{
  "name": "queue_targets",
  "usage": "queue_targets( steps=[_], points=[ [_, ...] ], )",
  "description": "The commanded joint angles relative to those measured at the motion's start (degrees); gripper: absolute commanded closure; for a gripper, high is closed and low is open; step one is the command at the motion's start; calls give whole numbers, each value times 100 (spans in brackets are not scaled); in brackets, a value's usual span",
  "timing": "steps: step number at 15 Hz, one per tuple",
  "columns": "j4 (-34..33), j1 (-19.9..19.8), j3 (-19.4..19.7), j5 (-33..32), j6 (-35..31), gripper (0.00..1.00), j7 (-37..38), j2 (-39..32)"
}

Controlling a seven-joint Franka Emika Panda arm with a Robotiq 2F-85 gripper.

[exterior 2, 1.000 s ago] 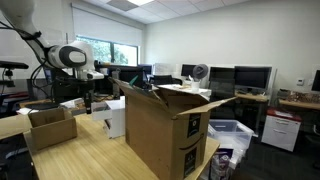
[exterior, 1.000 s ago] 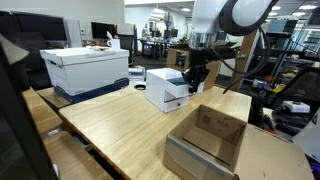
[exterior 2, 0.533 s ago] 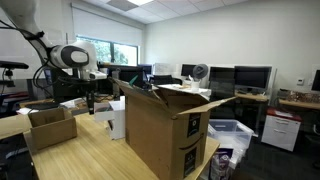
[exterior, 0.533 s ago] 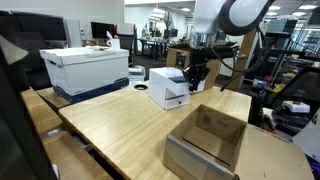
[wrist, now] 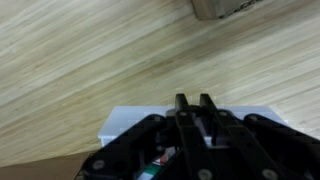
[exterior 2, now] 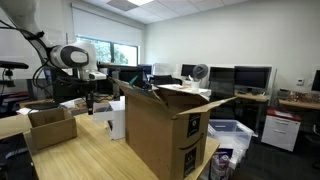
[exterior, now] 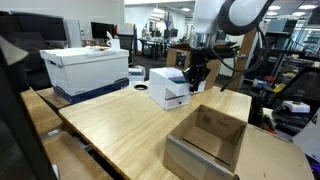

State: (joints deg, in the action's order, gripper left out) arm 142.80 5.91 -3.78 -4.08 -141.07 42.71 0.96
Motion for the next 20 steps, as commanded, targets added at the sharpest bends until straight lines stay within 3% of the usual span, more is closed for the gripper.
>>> queue_targets(
  steps=[1, 7, 8, 9, 12, 13, 17, 20],
  points=[
    [69, -18, -79, 249, 189, 94, -92, 177],
    [86, 2, -107, 422, 212, 94, -98, 206],
    [83, 7, -113, 480, 208, 81, -151, 201],
    [77, 8, -117, 491, 206, 58, -157, 202],
    [-73, -2, -121, 467, 331, 51, -260, 193],
    [-45, -18, -122, 341, 144, 71, -54, 28],
    [-110, -18, -137, 341, 233, 52, -60, 54],
    [-110, -18, -139, 341, 233, 51, -61, 58]
  ],
)
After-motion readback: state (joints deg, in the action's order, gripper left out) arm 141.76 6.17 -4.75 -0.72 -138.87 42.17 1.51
